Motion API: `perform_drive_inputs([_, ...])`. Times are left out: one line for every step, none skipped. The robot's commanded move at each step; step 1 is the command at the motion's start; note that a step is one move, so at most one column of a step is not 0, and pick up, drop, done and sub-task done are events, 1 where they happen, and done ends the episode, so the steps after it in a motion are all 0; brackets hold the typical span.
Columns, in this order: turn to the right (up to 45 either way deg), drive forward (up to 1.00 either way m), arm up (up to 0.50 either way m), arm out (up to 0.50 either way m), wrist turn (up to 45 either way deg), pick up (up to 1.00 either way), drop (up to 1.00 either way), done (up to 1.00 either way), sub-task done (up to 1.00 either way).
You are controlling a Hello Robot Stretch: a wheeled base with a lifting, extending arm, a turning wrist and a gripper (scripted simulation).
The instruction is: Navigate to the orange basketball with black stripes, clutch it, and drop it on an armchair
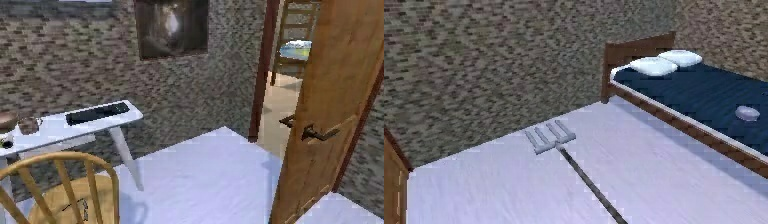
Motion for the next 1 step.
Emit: perform_drive_inputs([0.0,1.00,0.00,0.00,0.0,0.00,0.00,0.00,0.00])
